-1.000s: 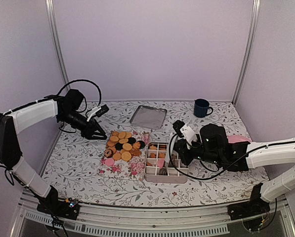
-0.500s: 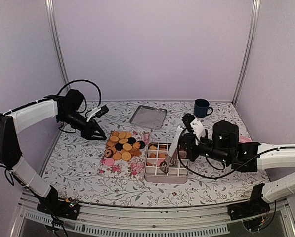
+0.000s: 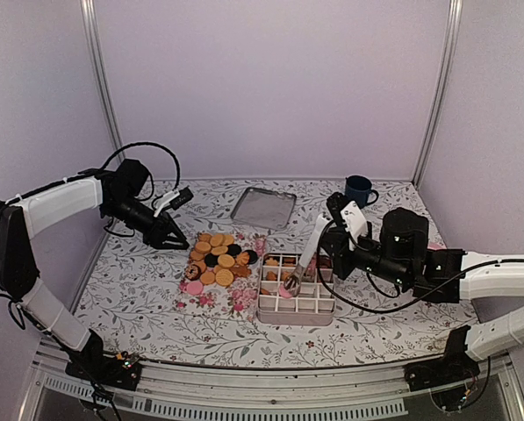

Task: Pack the cookies
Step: Pick up the clamp from the packing box, then pass from the right arm to the left

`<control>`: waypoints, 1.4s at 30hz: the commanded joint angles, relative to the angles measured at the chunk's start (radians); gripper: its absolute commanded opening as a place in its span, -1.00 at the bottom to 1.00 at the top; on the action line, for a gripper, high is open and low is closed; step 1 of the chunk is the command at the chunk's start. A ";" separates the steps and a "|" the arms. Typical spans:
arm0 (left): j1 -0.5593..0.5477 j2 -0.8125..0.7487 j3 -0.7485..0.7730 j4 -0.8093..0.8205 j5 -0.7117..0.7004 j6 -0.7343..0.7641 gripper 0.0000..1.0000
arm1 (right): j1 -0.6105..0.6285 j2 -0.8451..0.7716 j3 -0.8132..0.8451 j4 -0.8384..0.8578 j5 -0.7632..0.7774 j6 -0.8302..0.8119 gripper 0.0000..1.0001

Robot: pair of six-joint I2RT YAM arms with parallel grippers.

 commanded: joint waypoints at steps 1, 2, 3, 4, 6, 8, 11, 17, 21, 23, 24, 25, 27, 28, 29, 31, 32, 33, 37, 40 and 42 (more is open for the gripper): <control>-0.009 -0.013 0.014 -0.018 0.000 0.014 -0.18 | -0.004 0.042 0.032 0.062 0.039 -0.046 -1.00; -0.009 -0.012 0.014 -0.019 -0.001 0.015 -0.18 | -0.004 0.049 0.033 0.067 0.044 -0.053 -1.00; -0.009 -0.013 0.015 -0.019 -0.002 0.015 -0.18 | -0.004 0.054 0.034 0.070 0.045 -0.059 -1.00; -0.009 -0.012 0.016 -0.020 -0.002 0.015 -0.18 | -0.004 0.060 0.034 0.071 0.046 -0.064 -1.00; -0.009 -0.011 0.019 -0.020 -0.002 0.016 -0.18 | -0.004 0.068 0.036 0.071 0.053 -0.075 -1.00; -0.008 -0.010 0.020 -0.021 -0.002 0.016 -0.18 | -0.005 0.073 0.035 0.073 0.062 -0.081 -1.00; -0.008 -0.007 0.019 -0.021 -0.002 0.016 -0.18 | -0.004 0.079 0.036 0.081 0.067 -0.088 -1.00; -0.009 -0.007 0.014 -0.021 0.001 0.014 -0.19 | -0.004 0.101 0.032 0.108 0.113 -0.122 -1.00; -0.009 -0.009 0.015 -0.021 0.001 0.013 -0.18 | -0.004 0.097 0.032 0.116 0.129 -0.145 -1.00; -0.009 -0.011 0.014 -0.021 0.001 0.013 -0.18 | -0.005 0.090 0.033 0.118 0.124 -0.149 -1.00; -0.009 -0.012 0.015 -0.021 0.001 0.013 -0.18 | -0.005 0.090 0.035 0.120 0.118 -0.150 -1.00; -0.008 -0.013 0.015 -0.021 0.001 0.013 -0.18 | -0.005 0.091 0.037 0.120 0.113 -0.149 -1.00; -0.009 -0.013 0.014 -0.021 0.001 0.012 -0.18 | -0.006 0.100 0.041 0.120 0.105 -0.148 -1.00; -0.009 -0.013 0.014 -0.021 0.001 0.011 -0.18 | -0.006 0.104 0.042 0.121 0.096 -0.146 -1.00; -0.008 -0.014 0.014 -0.021 0.000 0.009 -0.18 | -0.005 0.110 0.043 0.122 0.090 -0.142 -1.00; -0.009 -0.016 0.012 -0.022 -0.003 0.011 -0.18 | -0.005 0.120 0.046 0.125 0.077 -0.136 -1.00; -0.008 -0.016 0.011 -0.021 -0.004 0.011 -0.18 | -0.005 0.123 0.048 0.127 0.071 -0.133 -1.00; -0.008 -0.015 0.011 -0.020 -0.006 0.012 -0.18 | -0.006 0.126 0.048 0.128 0.065 -0.130 -1.00; -0.008 -0.016 0.014 -0.021 -0.007 0.014 -0.19 | -0.005 0.126 0.049 0.126 0.052 -0.121 -1.00; -0.009 -0.014 0.017 -0.021 -0.006 0.014 -0.18 | -0.006 0.118 0.037 0.123 0.048 -0.112 -1.00; -0.009 -0.013 0.017 -0.022 -0.007 0.015 -0.19 | -0.007 0.114 0.031 0.118 0.045 -0.107 -1.00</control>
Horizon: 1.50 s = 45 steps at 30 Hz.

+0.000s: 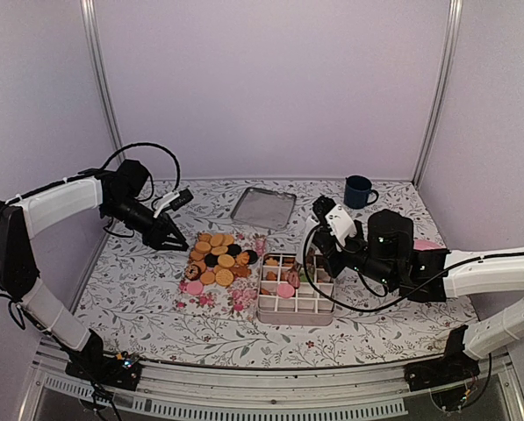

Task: Pack the cookies
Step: Pass from the right arm to the left

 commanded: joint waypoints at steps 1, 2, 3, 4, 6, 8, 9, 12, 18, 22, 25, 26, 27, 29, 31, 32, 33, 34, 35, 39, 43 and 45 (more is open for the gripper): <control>-0.009 -0.013 0.017 -0.008 0.001 0.007 -0.19 | -0.006 -0.012 0.008 0.027 -0.019 0.025 -1.00; -0.009 -0.011 0.017 -0.007 0.001 0.007 -0.18 | -0.006 -0.012 0.006 0.025 -0.019 0.028 -1.00; -0.009 -0.011 0.015 -0.007 0.001 0.006 -0.19 | -0.005 -0.009 0.005 0.024 -0.016 0.029 -1.00; -0.008 -0.011 0.015 -0.008 0.001 0.006 -0.19 | -0.005 -0.006 0.004 0.023 -0.012 0.030 -1.00; -0.008 -0.011 0.015 -0.007 0.001 0.006 -0.19 | -0.006 0.005 0.003 0.024 -0.005 0.029 -1.00; -0.008 -0.013 0.015 -0.008 0.001 0.007 -0.19 | -0.005 0.018 0.006 0.025 -0.005 0.026 -1.00; -0.009 -0.014 0.015 -0.008 0.001 0.008 -0.19 | -0.006 0.024 0.007 0.025 -0.008 0.021 -1.00; -0.008 -0.017 0.015 -0.008 -0.001 0.009 -0.19 | -0.011 0.040 0.014 0.020 -0.011 0.010 -1.00; -0.008 -0.019 0.012 -0.008 0.000 0.010 -0.19 | -0.041 0.004 0.024 -0.002 -0.022 -0.025 -1.00; -0.009 -0.017 0.015 -0.008 0.000 0.010 -0.19 | -0.059 -0.011 0.051 -0.037 -0.071 -0.056 -1.00; -0.008 -0.019 0.016 -0.009 0.001 0.009 -0.19 | -0.060 -0.013 0.086 -0.074 -0.094 -0.080 -1.00; -0.008 -0.020 0.015 -0.010 0.001 0.009 -0.19 | -0.060 -0.020 0.096 -0.081 -0.094 -0.088 -1.00; -0.008 -0.020 0.014 -0.010 0.001 0.010 -0.19 | -0.060 -0.028 0.103 -0.083 -0.095 -0.092 -1.00; -0.008 -0.020 0.012 -0.009 0.001 0.010 -0.19 | -0.060 -0.040 0.117 -0.084 -0.100 -0.101 -1.00; -0.008 -0.019 0.013 -0.008 0.000 0.010 -0.19 | -0.060 -0.044 0.130 -0.087 -0.117 -0.105 -1.00; -0.009 -0.019 0.014 -0.010 0.000 0.010 -0.19 | -0.060 -0.044 0.133 -0.091 -0.130 -0.103 -1.00; -0.009 -0.018 0.016 -0.010 0.000 0.010 -0.19 | -0.059 -0.042 0.139 -0.098 -0.148 -0.101 -1.00; -0.008 -0.018 0.016 -0.012 0.000 0.011 -0.19 | -0.059 -0.040 0.144 -0.105 -0.165 -0.098 -1.00; -0.008 -0.019 0.018 -0.013 -0.002 0.011 -0.19 | -0.058 -0.041 0.146 -0.108 -0.181 -0.093 -1.00; -0.008 -0.022 0.017 -0.015 0.000 0.016 -0.19 | -0.035 -0.042 0.160 -0.109 -0.219 -0.061 -1.00; -0.011 -0.016 0.019 -0.018 0.034 0.018 -0.18 | -0.020 -0.026 0.200 -0.108 -0.256 0.001 -1.00; -0.024 -0.012 0.030 -0.020 0.069 0.020 -0.16 | -0.018 -0.011 0.214 -0.086 -0.291 0.028 -1.00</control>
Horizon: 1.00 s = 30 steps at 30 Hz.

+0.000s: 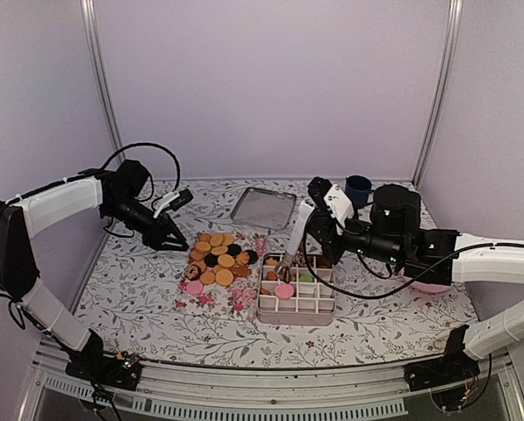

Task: Pack the cookies
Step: Pass from the right arm to the left

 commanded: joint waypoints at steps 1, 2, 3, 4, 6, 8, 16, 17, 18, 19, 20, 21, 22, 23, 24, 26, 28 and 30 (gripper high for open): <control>-0.034 -0.008 0.037 -0.024 0.086 0.020 -0.13 | 0.014 0.025 0.073 0.083 -0.096 0.086 -1.00; -0.048 -0.005 0.046 -0.032 0.117 0.028 -0.06 | 0.014 0.040 0.078 0.116 -0.119 0.108 -1.00; -0.064 -0.003 0.053 -0.037 0.144 0.030 0.04 | 0.014 0.058 0.086 0.148 -0.141 0.119 -1.00; -0.082 0.000 0.060 -0.038 0.181 0.030 0.08 | 0.015 0.080 0.098 0.170 -0.159 0.134 -1.00; -0.123 0.007 0.073 -0.036 0.224 0.032 0.15 | 0.016 0.125 0.132 0.192 -0.183 0.155 -1.00; -0.165 0.021 0.089 -0.035 0.261 0.028 0.17 | 0.016 0.155 0.154 0.212 -0.189 0.162 -1.00; -0.248 0.106 0.152 -0.068 0.409 0.042 -0.11 | 0.022 0.247 0.222 0.330 -0.219 0.198 -1.00; -0.253 0.106 0.150 -0.071 0.419 0.047 -0.12 | 0.022 0.256 0.225 0.341 -0.220 0.199 -1.00; -0.259 0.105 0.145 -0.072 0.424 0.050 -0.14 | 0.022 0.265 0.228 0.349 -0.219 0.198 -1.00; -0.265 0.103 0.140 -0.073 0.429 0.057 -0.16 | 0.022 0.271 0.231 0.356 -0.218 0.227 -1.00; -0.269 0.099 0.132 -0.078 0.433 0.069 -0.19 | 0.022 0.275 0.229 0.363 -0.217 0.232 -1.00; -0.274 0.096 0.126 -0.085 0.433 0.083 -0.23 | 0.021 0.278 0.230 0.369 -0.216 0.235 -1.00; -0.278 0.094 0.121 -0.093 0.434 0.097 -0.28 | 0.022 0.281 0.230 0.374 -0.215 0.237 -1.00; -0.281 0.091 0.112 -0.095 0.431 0.105 -0.34 | 0.022 0.284 0.230 0.379 -0.215 0.238 -1.00; -0.283 0.088 0.104 -0.095 0.429 0.110 -0.39 | 0.021 0.288 0.229 0.383 -0.218 0.240 -1.00; -0.286 0.083 0.091 -0.099 0.430 0.119 -0.52 | 0.022 0.294 0.233 0.386 -0.228 0.244 -1.00; -0.288 0.082 0.087 -0.114 0.433 0.136 -0.67 | 0.021 0.298 0.235 0.388 -0.234 0.246 -1.00; -0.288 0.084 0.085 -0.132 0.433 0.155 -0.79 | 0.019 0.298 0.235 0.391 -0.241 0.249 -1.00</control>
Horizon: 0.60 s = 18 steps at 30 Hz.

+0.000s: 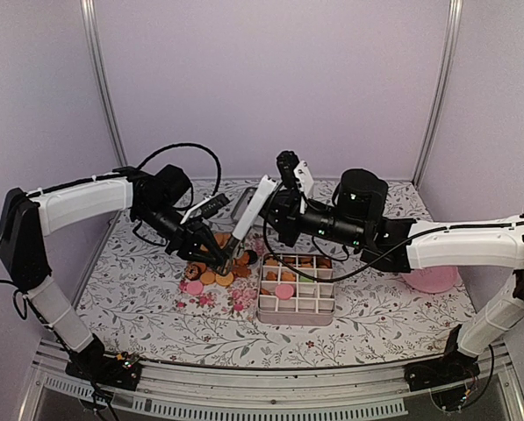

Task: Pack the cookies
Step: Pass from the right arm to the left, then pass from the left arm to the right

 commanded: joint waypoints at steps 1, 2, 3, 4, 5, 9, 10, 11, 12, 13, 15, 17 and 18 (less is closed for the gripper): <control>-0.017 -0.019 -0.013 -0.049 0.022 0.059 -0.87 | 0.000 0.010 0.035 0.072 -0.024 0.022 -1.00; -0.017 -0.020 -0.014 -0.049 0.018 0.061 -0.99 | -0.001 0.010 0.035 0.074 -0.036 0.026 -1.00; -0.017 -0.021 -0.013 -0.050 0.016 0.063 -1.00 | -0.003 0.010 0.036 0.076 -0.047 0.030 -1.00; -0.017 -0.021 -0.011 -0.050 0.017 0.062 -1.00 | -0.004 0.010 0.037 0.075 -0.057 0.032 -1.00; -0.017 -0.021 -0.009 -0.050 0.020 0.061 -1.00 | -0.005 0.009 0.036 0.073 -0.065 0.038 -0.95; -0.017 -0.022 0.004 -0.049 0.016 0.057 -1.00 | -0.032 -0.024 -0.001 0.053 -0.138 0.081 0.04; -0.017 -0.024 0.006 -0.048 0.014 0.057 -1.00 | -0.048 -0.039 -0.018 0.040 -0.172 0.092 0.22; -0.017 -0.026 0.007 -0.049 0.010 0.058 -1.00 | -0.065 -0.058 -0.035 0.024 -0.206 0.099 0.37; -0.017 -0.029 0.007 -0.049 0.006 0.059 -1.00 | -0.083 -0.076 -0.053 0.008 -0.244 0.113 0.49; -0.017 -0.031 0.007 -0.048 0.003 0.060 -1.00 | -0.102 -0.096 -0.071 -0.008 -0.300 0.118 0.60; -0.017 -0.032 0.007 -0.046 -0.005 0.062 -1.00 | -0.130 -0.123 -0.085 -0.041 -0.369 0.127 0.72; -0.017 -0.030 0.006 -0.041 -0.017 0.061 -1.00 | -0.144 -0.127 -0.065 -0.090 -0.443 0.116 0.77; -0.017 -0.030 0.006 -0.036 -0.020 0.059 -1.00 | -0.149 -0.116 -0.040 -0.114 -0.481 0.110 0.78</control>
